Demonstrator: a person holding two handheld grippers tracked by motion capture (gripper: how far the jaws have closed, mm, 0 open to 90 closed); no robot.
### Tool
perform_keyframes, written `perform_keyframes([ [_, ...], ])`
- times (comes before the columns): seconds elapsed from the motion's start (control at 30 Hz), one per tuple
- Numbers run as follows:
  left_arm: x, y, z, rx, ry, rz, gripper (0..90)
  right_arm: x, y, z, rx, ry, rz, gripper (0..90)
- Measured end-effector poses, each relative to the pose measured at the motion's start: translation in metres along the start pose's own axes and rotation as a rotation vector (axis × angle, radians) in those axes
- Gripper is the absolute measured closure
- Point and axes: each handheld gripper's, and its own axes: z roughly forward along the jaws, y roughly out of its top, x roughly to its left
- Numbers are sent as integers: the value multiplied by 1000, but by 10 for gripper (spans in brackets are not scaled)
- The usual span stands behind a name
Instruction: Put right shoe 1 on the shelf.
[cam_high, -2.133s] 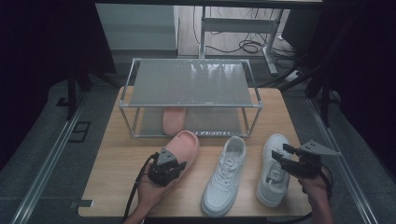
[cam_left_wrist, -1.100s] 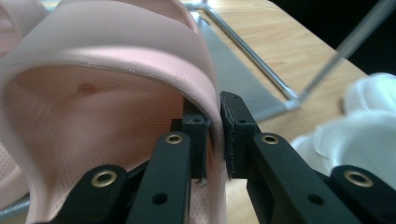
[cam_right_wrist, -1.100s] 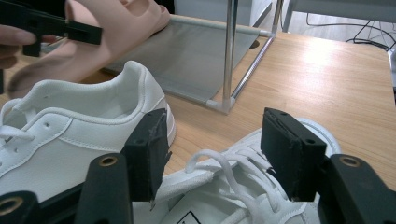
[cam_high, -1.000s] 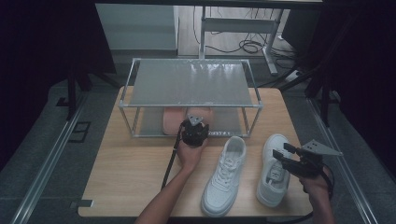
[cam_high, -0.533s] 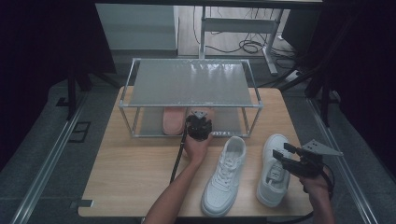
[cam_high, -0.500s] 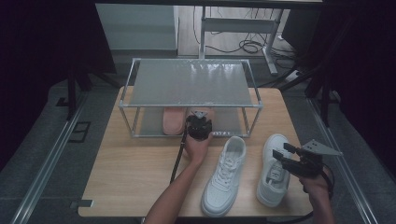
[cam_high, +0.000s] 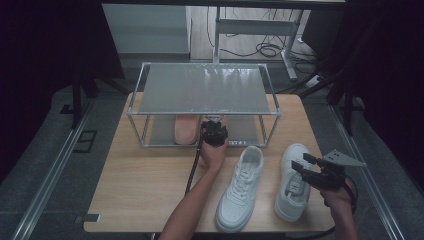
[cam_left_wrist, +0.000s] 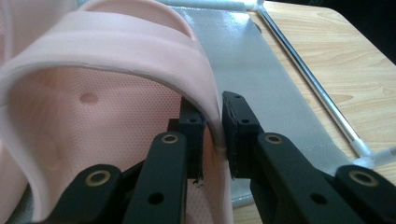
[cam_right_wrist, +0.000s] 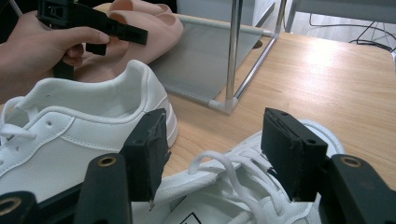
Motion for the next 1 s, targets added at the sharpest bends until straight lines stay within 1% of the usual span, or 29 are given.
perform_keyframes([
  [0.1,0,1,0,-3,9,-3,787,1,0,1,0,1,0,414],
  [0.23,2,1,-1,0,10,-2,769,2,0,1,2,5,-5,413],
  [0.27,2,2,-2,0,11,-1,761,2,0,1,2,5,-5,413],
  [0.33,2,2,-2,-5,8,1,713,2,0,1,2,4,-3,413],
  [0.37,3,2,-4,-3,7,9,713,2,0,1,4,3,-4,413],
  [0.4,4,2,-7,-5,-12,10,636,2,0,1,2,3,-2,413],
  [0.43,6,2,-9,1,-16,25,619,2,0,1,2,3,-1,413],
  [0.47,6,2,-9,1,-16,25,609,2,0,1,2,3,-1,413],
  [0.5,10,1,-15,-18,-42,48,588,2,-1,2,5,4,-4,413],
  [0.57,15,-2,-21,-19,-63,60,569,3,-1,3,8,5,-4,413],
  [0.6,17,-4,-25,-25,-64,53,562,3,-1,3,10,5,-5,413],
  [0.63,14,-7,-29,-25,-54,-32,555,4,-1,3,11,6,-6,413],
  [0.67,17,-9,-33,-30,-63,-24,549,4,0,3,10,7,-6,412],
  [0.83,32,-21,-56,-40,-121,1,562,4,0,3,11,2,-3,412],
  [0.9,37,-27,-66,-40,-145,14,599,3,0,2,13,-1,-3,412],
  [1.0,42,-33,-77,-37,-178,47,676,3,0,2,13,-1,-3,412],
])
